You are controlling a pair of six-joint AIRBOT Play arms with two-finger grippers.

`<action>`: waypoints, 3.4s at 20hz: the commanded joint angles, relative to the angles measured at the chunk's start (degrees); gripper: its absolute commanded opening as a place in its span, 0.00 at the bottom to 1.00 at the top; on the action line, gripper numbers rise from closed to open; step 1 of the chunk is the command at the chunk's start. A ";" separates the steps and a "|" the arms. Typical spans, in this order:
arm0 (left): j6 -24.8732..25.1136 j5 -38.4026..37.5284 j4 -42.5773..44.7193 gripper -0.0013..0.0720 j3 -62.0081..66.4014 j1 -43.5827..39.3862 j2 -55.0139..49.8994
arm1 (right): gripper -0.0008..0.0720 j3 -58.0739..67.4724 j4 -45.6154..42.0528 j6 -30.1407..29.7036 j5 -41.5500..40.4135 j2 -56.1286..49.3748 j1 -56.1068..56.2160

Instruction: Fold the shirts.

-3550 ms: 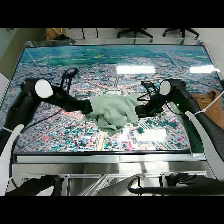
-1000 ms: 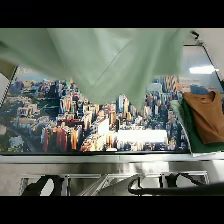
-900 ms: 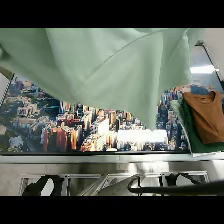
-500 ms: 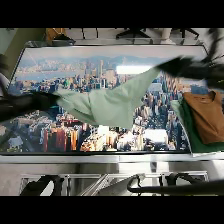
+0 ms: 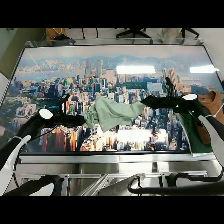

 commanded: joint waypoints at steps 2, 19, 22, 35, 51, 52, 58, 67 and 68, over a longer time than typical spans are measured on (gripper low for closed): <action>0.46 -9.84 0.09 0.04 8.57 2.51 -6.43 | 0.65 4.48 -0.59 -1.55 4.07 2.21 -4.83; 1.64 -17.53 0.13 0.04 12.66 5.44 -6.58 | 0.73 -11.32 4.81 2.67 -14.91 -2.23 23.23; 1.86 -17.70 0.13 0.04 12.66 5.44 -6.58 | 0.72 -9.42 12.55 -3.26 -14.93 -6.25 24.46; 1.09 -26.16 0.13 0.03 34.58 15.02 9.60 | 0.04 22.40 28.59 -2.27 4.94 11.47 7.41; -3.15 -29.92 -0.33 0.04 67.82 30.64 21.18 | 0.04 54.80 29.62 15.72 18.88 14.38 -30.60; -3.15 -31.39 -0.24 0.04 67.82 26.95 19.30 | 0.04 54.47 25.70 17.07 21.99 13.66 -29.62; -3.15 -32.79 4.39 0.04 55.21 8.20 5.42 | 0.04 28.28 -7.13 18.43 15.89 11.37 -1.90; -3.04 -16.31 11.50 0.05 30.29 10.84 -20.44 | 0.08 12.37 -5.33 8.81 -4.39 -14.82 2.73; -3.65 -18.36 11.50 0.05 32.28 11.89 -22.40 | 0.30 13.31 -2.75 6.91 -4.33 -15.50 2.43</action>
